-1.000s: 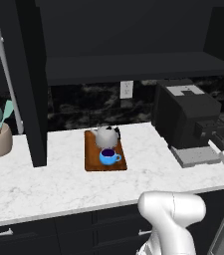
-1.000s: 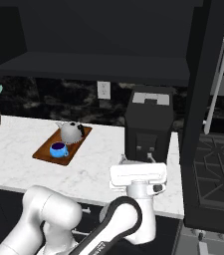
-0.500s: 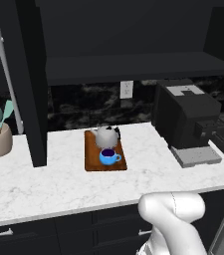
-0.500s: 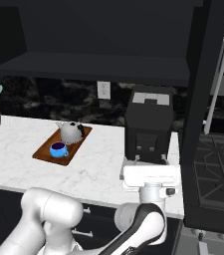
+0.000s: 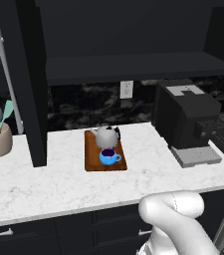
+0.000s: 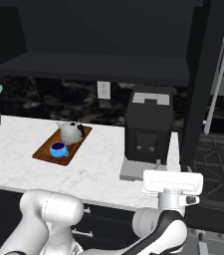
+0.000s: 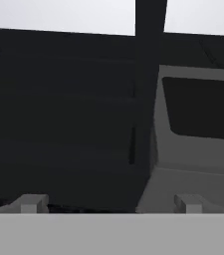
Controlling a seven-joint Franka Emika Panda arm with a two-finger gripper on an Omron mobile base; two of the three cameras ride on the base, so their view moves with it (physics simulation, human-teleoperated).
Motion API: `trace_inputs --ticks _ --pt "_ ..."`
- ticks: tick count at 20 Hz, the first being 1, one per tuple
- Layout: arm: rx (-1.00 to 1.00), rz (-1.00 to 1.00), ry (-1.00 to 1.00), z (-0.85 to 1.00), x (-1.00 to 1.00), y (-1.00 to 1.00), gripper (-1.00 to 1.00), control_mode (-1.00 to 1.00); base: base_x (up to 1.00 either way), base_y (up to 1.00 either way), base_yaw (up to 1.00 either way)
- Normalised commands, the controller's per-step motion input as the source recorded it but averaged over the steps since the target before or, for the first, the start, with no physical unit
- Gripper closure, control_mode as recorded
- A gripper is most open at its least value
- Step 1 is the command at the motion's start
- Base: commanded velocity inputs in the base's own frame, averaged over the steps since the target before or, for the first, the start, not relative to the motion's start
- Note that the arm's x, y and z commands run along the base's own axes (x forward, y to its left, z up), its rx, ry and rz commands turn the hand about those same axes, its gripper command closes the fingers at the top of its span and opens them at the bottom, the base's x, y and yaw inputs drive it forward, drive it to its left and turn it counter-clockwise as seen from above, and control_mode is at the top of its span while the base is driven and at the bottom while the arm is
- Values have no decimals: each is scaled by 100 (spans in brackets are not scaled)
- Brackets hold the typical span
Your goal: Pick the kettle from the counter and place it on the tray. Then pick the mug from the cabinet and place it on the tray. Then close the cabinet doors.
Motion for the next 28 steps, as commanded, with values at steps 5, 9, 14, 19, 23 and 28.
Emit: trace_inputs --ticks 5,9,14,19,23,28 --pt "0 -12 1 -4 0 -46 -100 -100 0 0 0" --pt "-8 0 1 -18 7 -25 -100 -100 0 0 0" --pt "-10 -5 0 -1 0 -33 -100 -100 0 0 0" --pt "-18 -1 0 0 0 -25 -100 -100 0 0 0" --pt "-27 0 0 5 0 -8 -100 -100 0 0 0" --pt "-31 1 -1 13 0 -2 -100 -100 0 0 0"
